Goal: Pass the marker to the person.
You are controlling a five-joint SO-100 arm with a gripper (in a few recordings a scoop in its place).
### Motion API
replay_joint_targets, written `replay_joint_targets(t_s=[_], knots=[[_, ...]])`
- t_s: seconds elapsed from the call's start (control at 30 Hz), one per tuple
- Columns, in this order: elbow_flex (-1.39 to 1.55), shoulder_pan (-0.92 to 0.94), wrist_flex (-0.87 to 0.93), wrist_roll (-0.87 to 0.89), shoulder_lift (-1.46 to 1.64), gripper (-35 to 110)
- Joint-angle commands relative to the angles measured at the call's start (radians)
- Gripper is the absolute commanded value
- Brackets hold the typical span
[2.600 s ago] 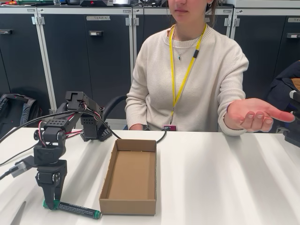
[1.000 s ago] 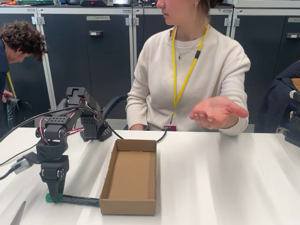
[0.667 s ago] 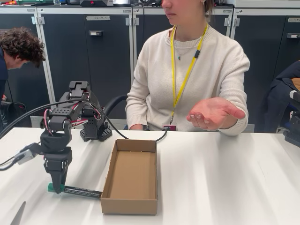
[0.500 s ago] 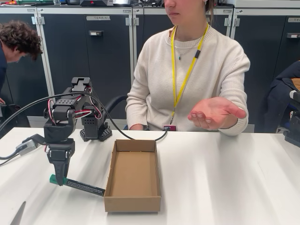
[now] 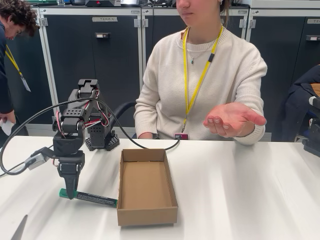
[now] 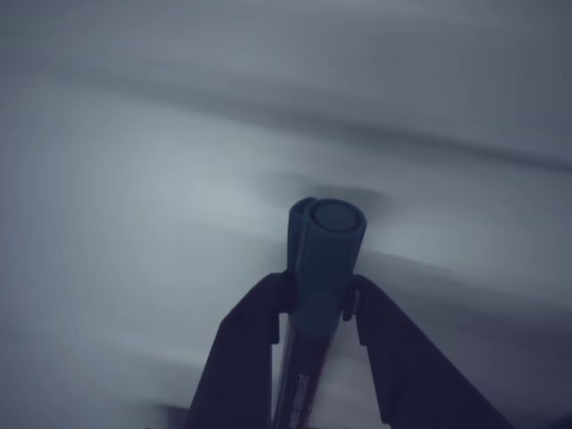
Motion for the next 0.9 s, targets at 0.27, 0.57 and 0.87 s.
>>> replay_joint_targets(t_s=[0.27,0.57,0.87], knots=[[0.029,0.181,-0.049,-0.029,0.094,-5],[0.063,0.337,-0.052,-0.044,0.100,-5],[-0.020,0.390,-0.052,-0.069,0.219,-5]])
